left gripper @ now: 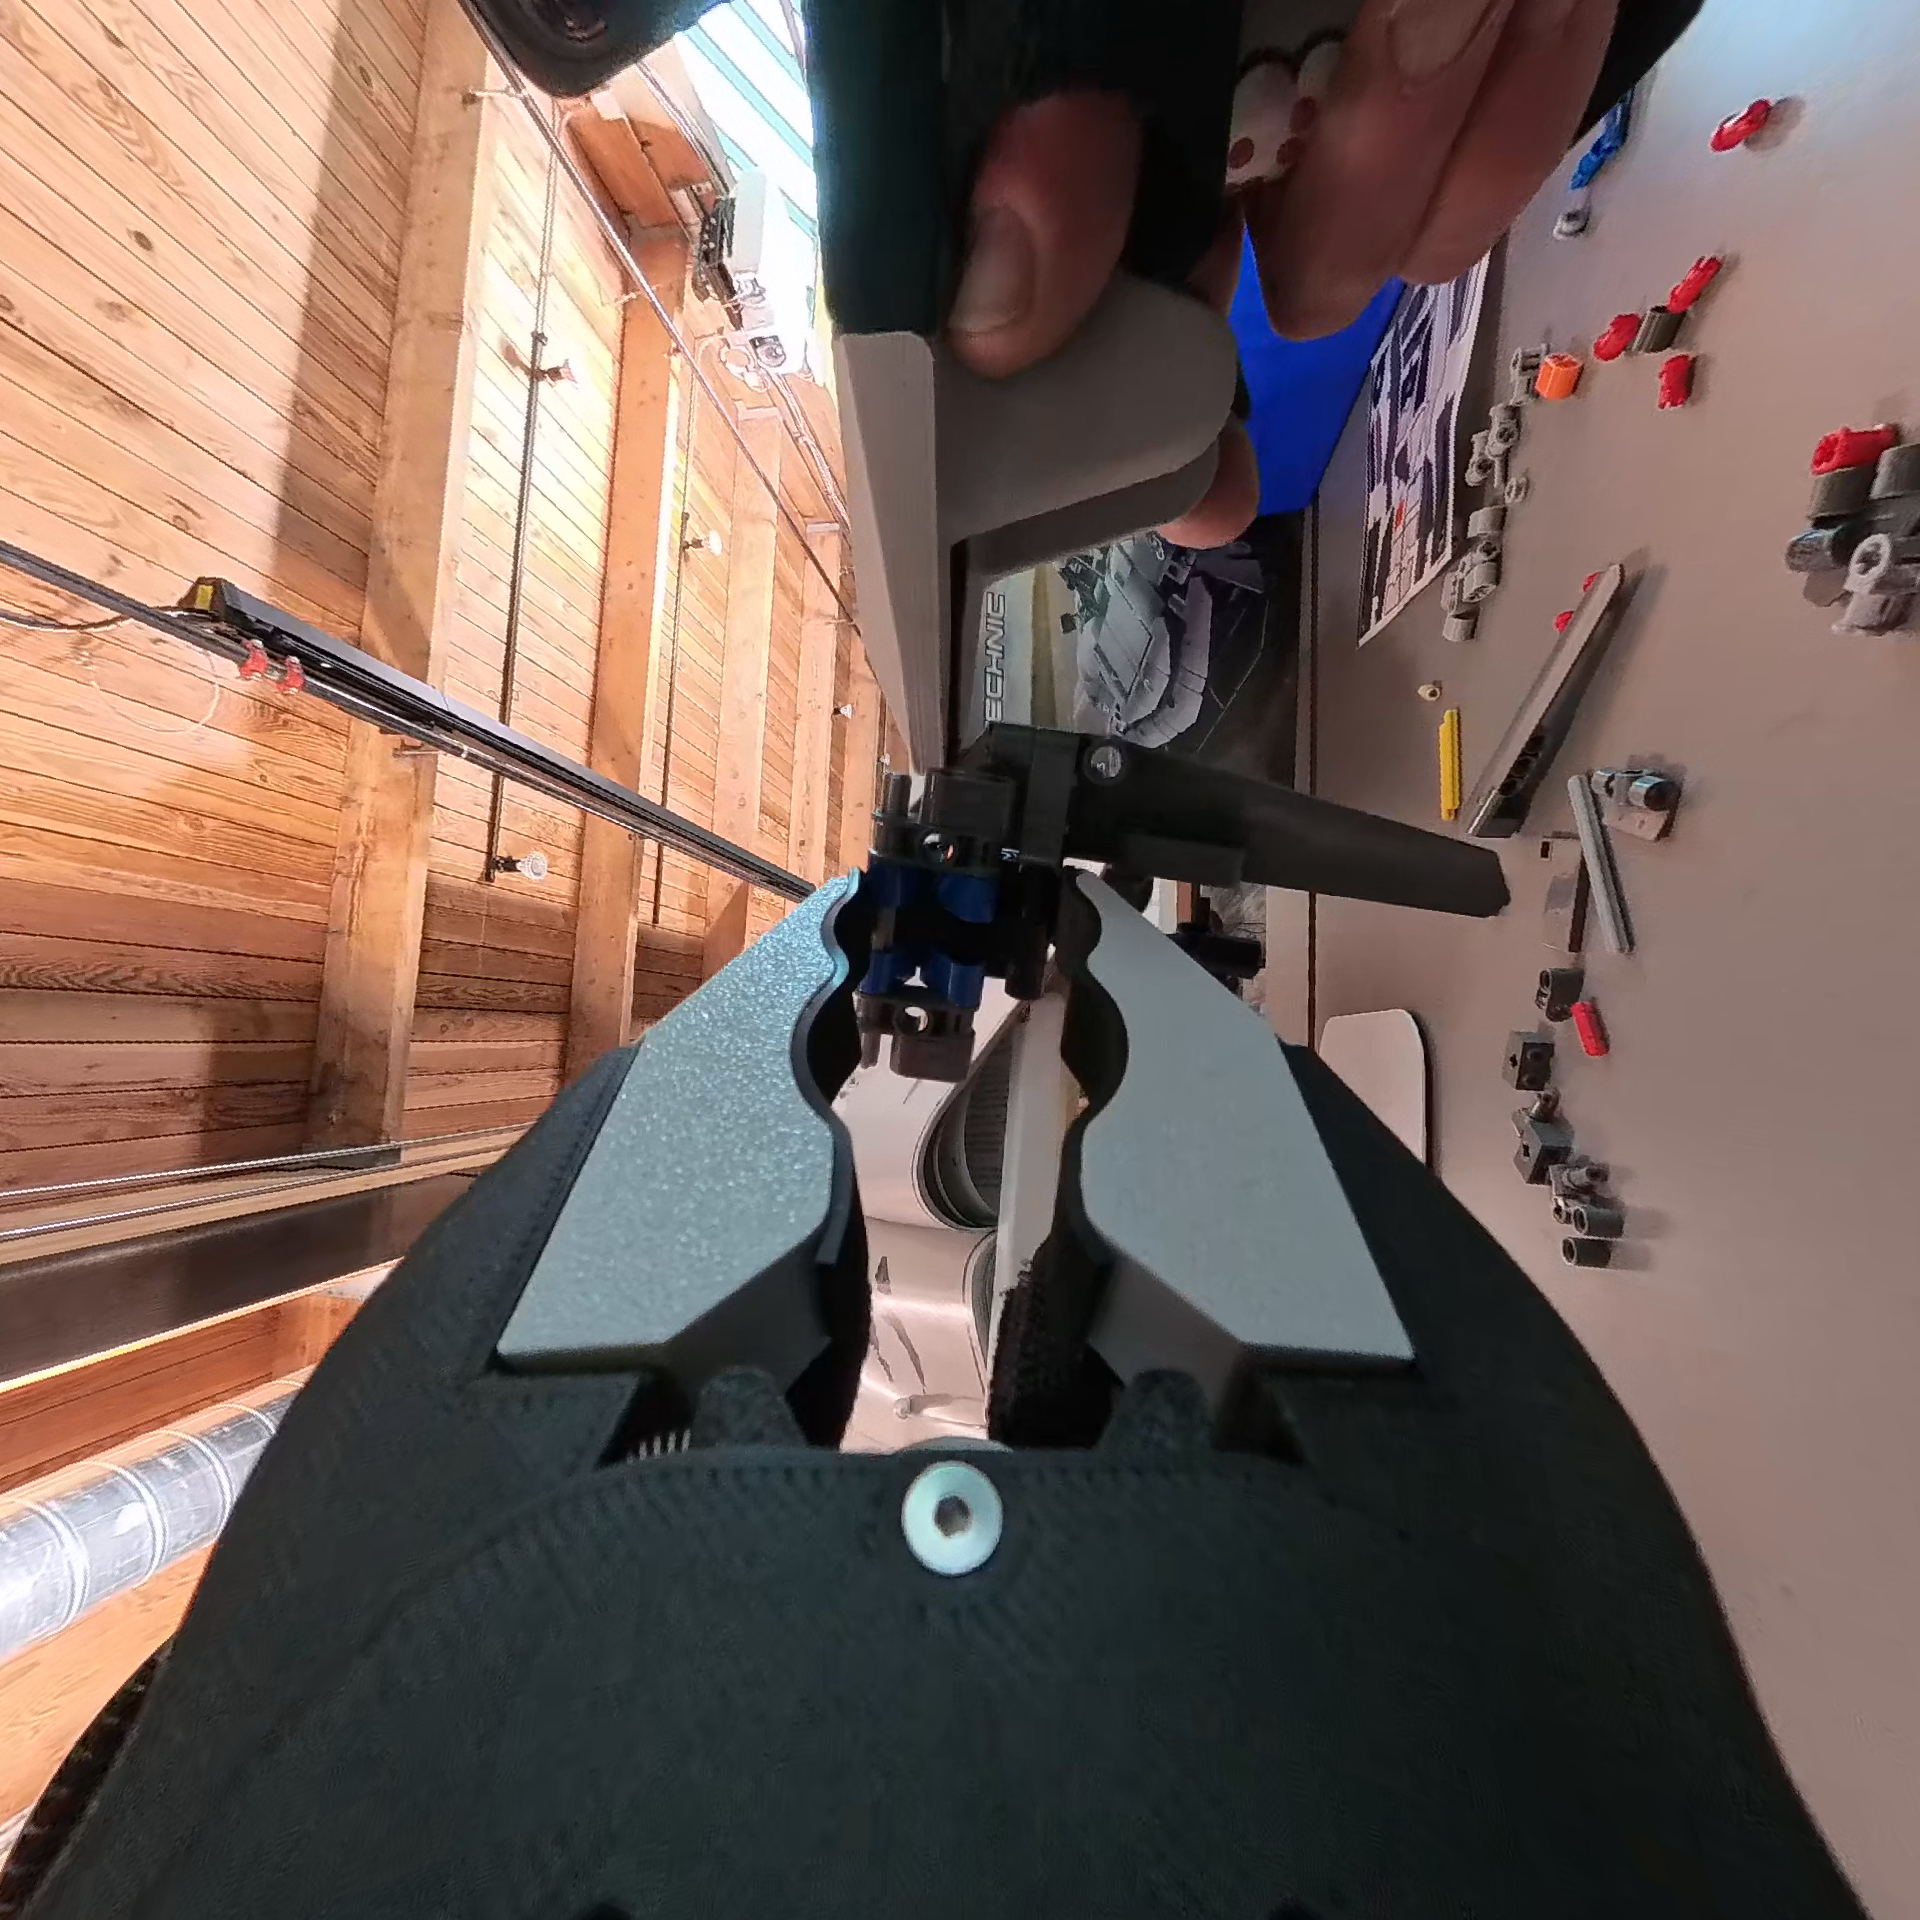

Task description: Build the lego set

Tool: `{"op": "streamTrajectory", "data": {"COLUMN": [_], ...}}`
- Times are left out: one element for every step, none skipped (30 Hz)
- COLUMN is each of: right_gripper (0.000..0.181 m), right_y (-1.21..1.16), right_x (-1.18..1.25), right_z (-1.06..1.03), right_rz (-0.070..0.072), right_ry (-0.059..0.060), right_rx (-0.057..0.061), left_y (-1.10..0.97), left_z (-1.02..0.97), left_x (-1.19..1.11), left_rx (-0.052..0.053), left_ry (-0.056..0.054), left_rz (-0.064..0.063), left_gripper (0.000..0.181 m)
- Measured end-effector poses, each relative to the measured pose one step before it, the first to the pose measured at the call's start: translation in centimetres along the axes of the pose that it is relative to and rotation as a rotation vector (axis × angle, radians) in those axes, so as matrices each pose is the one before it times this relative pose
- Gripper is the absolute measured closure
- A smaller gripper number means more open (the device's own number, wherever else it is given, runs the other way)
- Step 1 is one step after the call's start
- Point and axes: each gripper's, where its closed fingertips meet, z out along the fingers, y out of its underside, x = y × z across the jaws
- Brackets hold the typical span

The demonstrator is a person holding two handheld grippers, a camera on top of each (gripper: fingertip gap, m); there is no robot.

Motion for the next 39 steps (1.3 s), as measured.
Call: {"op": "streamTrajectory", "data": {"right_gripper": [0.181,0.181,0.181,0.181,0.181,0.181,0.181,0.181,0.176,0.169,0.162,0.153,0.145,0.14,0.137,0.135,0.131,0.129,0.127,0.125,0.122,0.12,0.118,0.116,0.114,0.114,0.117,0.119,0.118,0.122,0.126,0.13,0.13,0.13,0.128,0.12,0.116,0.117,0.121], "right_y": [0.051,0.033,0.021,0.043,-0.027,-0.138,-0.219,-0.291,-0.266,-0.091,-0.042,-0.059,0.054,0.154,0.133,0.112,0.031,-0.067,-0.086,-0.128,-0.078,0.06,0.117,0.092,0.017,-0.044,-0.072,-0.044,0.037,0.064,0.056,0.007,-0.018,-0.052,-0.064,-0.018,0.005,-0.023,-0.097], "right_x": [0.035,0.009,0.027,0.023,-0.044,-0.133,-0.181,-0.114,-0.026,0.017,0.087,0.042,-0.164,-0.43,-0.524,-0.406,-0.332,-0.396,-0.449,-0.446,-0.502,-0.538,-0.575,-0.557,-0.471,-0.456,-0.457,-0.32,-0.212,-0.268,-0.249,-0.156,-0.06,-0.081,-0.037,0.029,-0.072,-0.162,-0.105], "right_z": [0.054,0.041,0.028,0.024,-0.028,-0.067,-0.122,-0.167,-0.146,-0.121,-0.121,-0.13,-0.073,0.028,0.112,0.161,0.143,0.067,0.032,0.035,0.086,0.162,0.206,0.199,0.149,0.096,0.069,0.062,0.073,0.076,0.073,0.045,0.013,0.001,0.02,0.022,-0.012,-0.018,-0.045], "right_rz": [0.0016,-0.0005,-0.0016,-0.0022,-0.0026,-0.0061,-0.0096,-0.0084,0.0009,0.0152,0.0238,0.0236,0.0192,0.0231,0.0165,-0.0077,-0.0127,0.0039,0.009,0.0034,0.0062,0.0131,0.0159,0.0135,0.0088,0.0056,0.0044,0.0044,0.0029,-0.0018,-0.0064,-0.0056,-0.0046,-0.0059,-0.0042,-0.0024,-0.0055,-0.011,-0.0145], "right_ry": [0.0019,0.0014,0.002,0.0019,-0.0027,-0.0076,-0.0105,-0.0072,-0.0042,-0.0103,-0.0128,-0.0154,-0.0255,-0.0412,-0.041,-0.0216,-0.0137,-0.0261,-0.0327,-0.0299,-0.0318,-0.0377,-0.0418,-0.0406,-0.0339,-0.03,-0.0292,-0.0223,-0.0159,-0.0157,-0.013,-0.007,-0.0004,-0.0007,0.0022,0.0052,-0.0004,-0.0023,0.0033], "right_rx": [-0.0005,-0.0008,-0.0007,-0.0023,0.0004,0.0058,0.0083,0.0122,0.0135,0.0063,0.0022,0.0006,-0.0046,-0.0093,-0.0066,-0.0033,0.0029,0.0077,0.0072,0.0103,0.0086,0.0016,0.0,0.0016,0.0059,0.0085,0.0083,0.0061,0.0015,-0.0017,-0.0016,0.0005,0.001,0.0011,0.0014,-0.0011,-0.0022,-0.0022,0.0016], "left_y": [0.036,-0.007,0.007,0.018,-0.034,-0.074,-0.122,-0.275,-0.252,-0.28,-0.251,-0.235,-0.179,-0.263,-0.275,-0.282,-0.308,-0.344,-0.426,-0.498,-0.527,-0.475,-0.537,-0.526,-0.432,-0.372,-0.33,-0.275,-0.087,-0.035,-0.035,-0.011,-0.044,-0.141,-0.271,-0.175,-0.079,-0.035,0.062], "left_z": [0.0,-0.02,0.01,0.009,-0.016,-0.03,-0.056,-0.144,-0.15,-0.114,-0.102,-0.12,-0.103,-0.115,-0.096,-0.09,-0.125,-0.171,-0.233,-0.244,-0.201,-0.156,-0.128,-0.102,-0.079,-0.07,-0.05,-0.024,0.013,0.003,0.023,0.02,-0.007,-0.012,-0.008,0.027,0.038,0.03,0.011], "left_x": [0.062,0.036,0.035,0.05,-0.042,-0.157,-0.207,-0.315,-0.29,-0.071,-0.071,-0.162,-0.165,-0.159,-0.063,-0.029,-0.017,-0.063,-0.143,-0.187,-0.133,-0.075,0.007,0.032,-0.025,-0.102,-0.093,-0.014,0.029,0.053,0.08,0.033,0.003,-0.015,-0.032,-0.032,-0.022,0.002,-0.049], "left_rx": [-0.0023,0.0006,-0.0009,-0.001,0.0048,0.0098,0.0148,0.0213,0.0143,0.017,0.0227,0.0221,0.0112,0.0135,0.0112,0.0116,0.0169,0.0211,0.0245,0.0255,0.0256,0.0184,0.0217,0.0216,0.0157,0.0123,0.012,0.0095,0.0005,0.0026,0.003,0.0016,0.0015,0.0051,0.012,0.0053,-0.0015,-0.0015,-0.0028], "left_ry": [0.0022,0.0006,0.001,0.0025,-0.0014,-0.0007,0.0041,-0.0007,-0.0022,0.0087,0.0077,-0.0006,-0.0017,-0.0043,-0.0002,0.0026,0.0018,0.0008,0.0004,0.0016,0.0029,-0.0002,0.003,0.0064,-0.0001,-0.0041,-0.0023,0.0017,0.0025,0.0013,0.0038,0.0,-0.0004,0.0022,0.0018,-0.0016,-0.0046,-0.0013,-0.0018], "left_rz": [0.0002,-0.0001,0.0003,0.0026,-0.002,-0.0111,-0.0204,-0.0168,-0.0038,-0.0085,-0.0236,-0.0257,-0.0125,-0.0017,-0.0007,-0.0028,-0.0049,-0.0061,-0.0089,-0.0178,-0.0098,0.0045,-0.0008,-0.0133,-0.0062,-0.0041,-0.0103,-0.0069,0.0004,0.0005,-0.0083,-0.006,0.0017,-0.0022,-0.0129,-0.0034,0.0077,0.0043,-0.0033], "left_gripper": [0.149,0.149,0.149,0.149,0.149,0.149,0.149,0.149,0.149,0.148,0.148,0.148,0.149,0.148,0.148,0.148,0.148,0.148,0.149,0.149,0.149,0.149,0.149,0.149,0.148,0.148,0.149,0.149,0.149,0.149,0.149,0.149,0.149,0.149,0.149,0.149,0.148,0.149,0.148]}}
